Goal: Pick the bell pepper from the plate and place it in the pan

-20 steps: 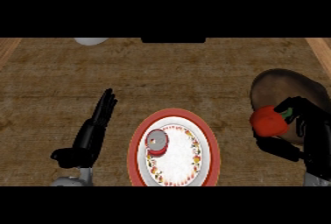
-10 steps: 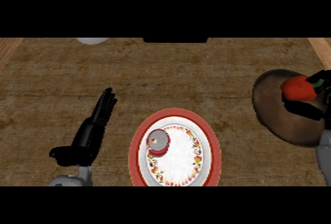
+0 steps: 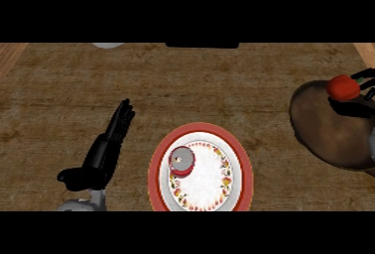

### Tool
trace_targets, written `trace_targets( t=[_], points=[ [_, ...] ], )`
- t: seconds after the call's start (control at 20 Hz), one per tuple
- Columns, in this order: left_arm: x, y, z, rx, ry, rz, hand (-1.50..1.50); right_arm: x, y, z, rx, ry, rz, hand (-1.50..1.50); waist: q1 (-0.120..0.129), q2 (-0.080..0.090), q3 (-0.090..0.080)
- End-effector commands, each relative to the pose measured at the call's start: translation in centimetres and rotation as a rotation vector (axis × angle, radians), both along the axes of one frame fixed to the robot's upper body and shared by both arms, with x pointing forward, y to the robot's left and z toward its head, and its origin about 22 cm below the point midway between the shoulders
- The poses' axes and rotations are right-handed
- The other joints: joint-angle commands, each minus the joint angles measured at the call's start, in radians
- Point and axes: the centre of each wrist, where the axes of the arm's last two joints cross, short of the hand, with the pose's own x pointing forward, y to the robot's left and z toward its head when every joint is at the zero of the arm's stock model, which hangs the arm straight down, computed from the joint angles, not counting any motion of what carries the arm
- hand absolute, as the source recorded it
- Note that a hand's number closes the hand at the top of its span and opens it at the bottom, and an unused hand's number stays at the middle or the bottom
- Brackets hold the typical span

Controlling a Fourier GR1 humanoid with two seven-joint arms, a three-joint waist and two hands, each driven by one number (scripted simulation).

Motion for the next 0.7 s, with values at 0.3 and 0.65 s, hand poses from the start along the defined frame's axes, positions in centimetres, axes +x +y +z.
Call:
trace_targets(
  t=[0.3,0.65],
  points=[
    [1.6,-0.1,-0.6,-0.015,-0.002,-0.001,0.00,1.9,-0.8,-3.3,0.180,0.328,0.240,-1.50,0.003,0.008,0.002],
    [-0.2,-0.3,-0.3,0.004,-0.006,-0.002,0.00,3.4,0.7,-2.7,0.325,-0.007,0.224,-1.50,-0.006,-0.003,0.002]
  ],
)
